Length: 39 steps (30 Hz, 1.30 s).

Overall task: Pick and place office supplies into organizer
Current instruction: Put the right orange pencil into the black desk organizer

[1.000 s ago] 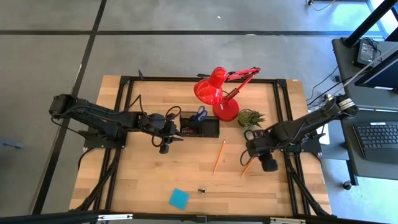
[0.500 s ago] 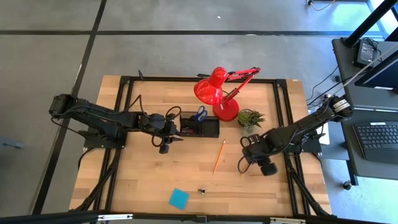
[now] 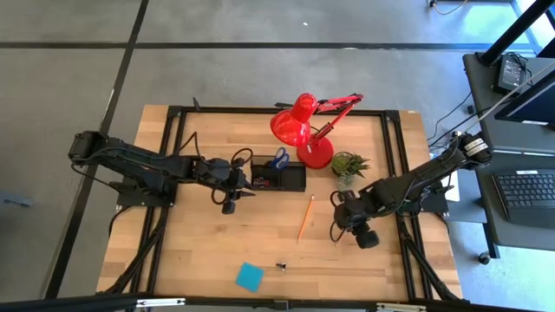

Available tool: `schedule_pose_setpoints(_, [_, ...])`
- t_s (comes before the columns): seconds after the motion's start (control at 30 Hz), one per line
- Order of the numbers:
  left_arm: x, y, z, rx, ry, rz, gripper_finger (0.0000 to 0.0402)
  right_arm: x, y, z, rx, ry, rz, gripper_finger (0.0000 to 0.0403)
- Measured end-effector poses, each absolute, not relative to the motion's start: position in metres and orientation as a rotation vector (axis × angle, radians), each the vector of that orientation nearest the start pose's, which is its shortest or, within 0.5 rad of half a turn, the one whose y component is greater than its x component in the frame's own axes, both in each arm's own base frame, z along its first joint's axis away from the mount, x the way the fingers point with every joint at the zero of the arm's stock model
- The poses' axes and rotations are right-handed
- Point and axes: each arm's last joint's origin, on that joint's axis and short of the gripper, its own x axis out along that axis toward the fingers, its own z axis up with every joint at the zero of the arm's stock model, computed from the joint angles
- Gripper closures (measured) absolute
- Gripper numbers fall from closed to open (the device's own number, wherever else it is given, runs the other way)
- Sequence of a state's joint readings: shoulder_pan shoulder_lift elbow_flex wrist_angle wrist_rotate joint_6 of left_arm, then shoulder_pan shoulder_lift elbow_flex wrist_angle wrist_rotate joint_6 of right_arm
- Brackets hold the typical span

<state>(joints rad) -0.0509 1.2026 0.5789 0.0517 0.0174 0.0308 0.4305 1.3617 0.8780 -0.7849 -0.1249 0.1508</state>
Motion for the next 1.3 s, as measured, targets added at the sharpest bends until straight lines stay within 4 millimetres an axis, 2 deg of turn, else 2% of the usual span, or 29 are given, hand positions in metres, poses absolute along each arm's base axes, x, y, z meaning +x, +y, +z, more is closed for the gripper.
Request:
schedule_pose_setpoints(0.23, [0.240, -0.013, 0.203, 0.031, 0.571, -0.070, 0.0327, 0.217, 0.103, 0.209, -0.096, 1.280, 0.391, 0.0258])
schedule_pose_setpoints(0.4, [0.240, -0.011, 0.203, 0.044, 0.569, -0.013, 0.0327, 0.213, 0.096, 0.205, -0.056, 1.339, 0.130, 0.0258])
schedule_pose_setpoints(0.47, [0.240, -0.010, 0.203, 0.046, 0.568, 0.013, 0.0327, 0.208, 0.094, 0.202, -0.086, 1.414, 0.102, 0.0258])
schedule_pose_setpoints(0.6, [0.240, -0.009, 0.203, 0.054, 0.567, 0.040, 0.0327, 0.201, 0.091, 0.195, -0.186, 1.534, 0.134, 0.0258])
schedule_pose_setpoints(0.77, [0.240, -0.009, 0.203, 0.044, 0.566, 0.043, 0.0327, 0.200, 0.090, 0.184, -0.281, 1.584, 0.195, 0.0258])
schedule_pose_setpoints(1.03, [0.240, -0.009, 0.203, 0.037, 0.567, 0.045, 0.0327, 0.189, 0.085, 0.160, -0.286, 1.680, 0.126, 0.0258])
schedule_pose_setpoints(1.3, [0.240, -0.009, 0.203, 0.037, 0.567, 0.045, 0.0327, 0.183, 0.082, 0.152, -0.330, 1.704, 0.163, 0.0258])
